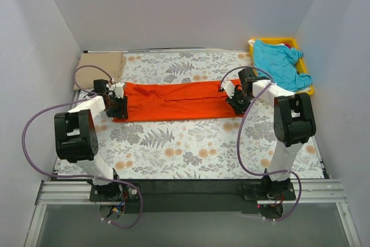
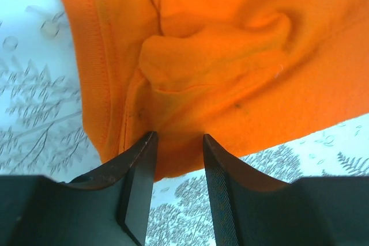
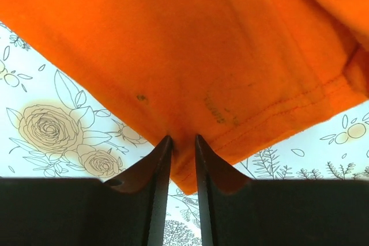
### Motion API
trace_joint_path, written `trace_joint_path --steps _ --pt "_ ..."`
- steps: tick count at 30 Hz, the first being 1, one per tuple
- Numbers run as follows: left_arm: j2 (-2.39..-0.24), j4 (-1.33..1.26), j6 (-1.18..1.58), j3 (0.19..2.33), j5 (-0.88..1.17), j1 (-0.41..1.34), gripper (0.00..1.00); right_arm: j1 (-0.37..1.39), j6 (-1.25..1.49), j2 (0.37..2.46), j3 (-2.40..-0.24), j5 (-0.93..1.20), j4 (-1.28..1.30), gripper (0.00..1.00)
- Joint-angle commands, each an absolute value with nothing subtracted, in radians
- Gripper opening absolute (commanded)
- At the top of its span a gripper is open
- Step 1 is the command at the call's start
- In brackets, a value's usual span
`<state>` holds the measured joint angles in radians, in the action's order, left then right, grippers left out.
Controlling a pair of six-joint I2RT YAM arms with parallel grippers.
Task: Fold and stack the t-shirts
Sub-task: Fold the tshirt
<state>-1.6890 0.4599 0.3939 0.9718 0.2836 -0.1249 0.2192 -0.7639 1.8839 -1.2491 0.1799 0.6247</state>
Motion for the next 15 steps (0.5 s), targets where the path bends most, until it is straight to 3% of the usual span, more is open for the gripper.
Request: trace_joint_path --steps 1,9,15 --pt "-1.652 0.534 0.351 0.928 0.213 -0.172 0.36 0.216 -0.795 1.913 -1.120 0.110 0.689 0.24" --pt "-1.555 0.624 0.379 1.143 0.362 -0.132 0.39 0.227 -0.813 1.724 -1.253 0.294 0.882 0.25" --pt "-1.580 0.597 0.538 1.166 0.390 -0.025 0.39 0.227 -0.721 1.886 -1.512 0.285 0.876 0.25"
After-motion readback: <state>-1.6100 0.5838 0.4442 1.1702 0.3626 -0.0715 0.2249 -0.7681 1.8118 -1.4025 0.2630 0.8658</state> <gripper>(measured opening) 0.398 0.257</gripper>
